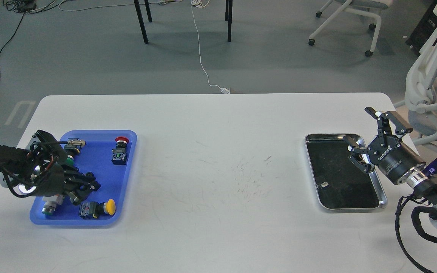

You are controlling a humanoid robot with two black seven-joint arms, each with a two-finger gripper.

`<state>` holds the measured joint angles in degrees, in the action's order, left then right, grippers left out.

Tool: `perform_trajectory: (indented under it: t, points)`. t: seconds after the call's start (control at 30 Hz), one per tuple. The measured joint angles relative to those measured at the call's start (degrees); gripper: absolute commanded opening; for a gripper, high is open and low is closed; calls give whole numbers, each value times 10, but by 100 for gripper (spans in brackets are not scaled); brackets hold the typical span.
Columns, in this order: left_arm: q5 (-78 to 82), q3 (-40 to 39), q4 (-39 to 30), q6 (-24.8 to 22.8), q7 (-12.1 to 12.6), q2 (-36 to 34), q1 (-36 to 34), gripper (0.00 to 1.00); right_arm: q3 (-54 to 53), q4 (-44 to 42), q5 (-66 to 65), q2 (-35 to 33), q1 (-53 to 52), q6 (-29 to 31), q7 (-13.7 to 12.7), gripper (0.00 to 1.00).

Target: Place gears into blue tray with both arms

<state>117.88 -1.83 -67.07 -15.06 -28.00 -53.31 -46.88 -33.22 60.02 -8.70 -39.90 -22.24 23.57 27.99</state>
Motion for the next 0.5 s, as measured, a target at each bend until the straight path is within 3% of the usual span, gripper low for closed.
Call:
perform_trajectory:
  t: [0.2, 0.33, 0.5]
  points:
    - [-5, -9, 1, 20, 0, -1, 0, 94, -1, 0, 0, 0, 0, -1, 0, 97]
    - [-35, -66, -3, 26, 0, -9, -1, 97, -4, 0, 0, 0, -2, -2, 0, 99]
    - [-242, -154, -26, 24, 0, -8, -2, 98, -6, 1, 0, 0, -17, -6, 0, 99]
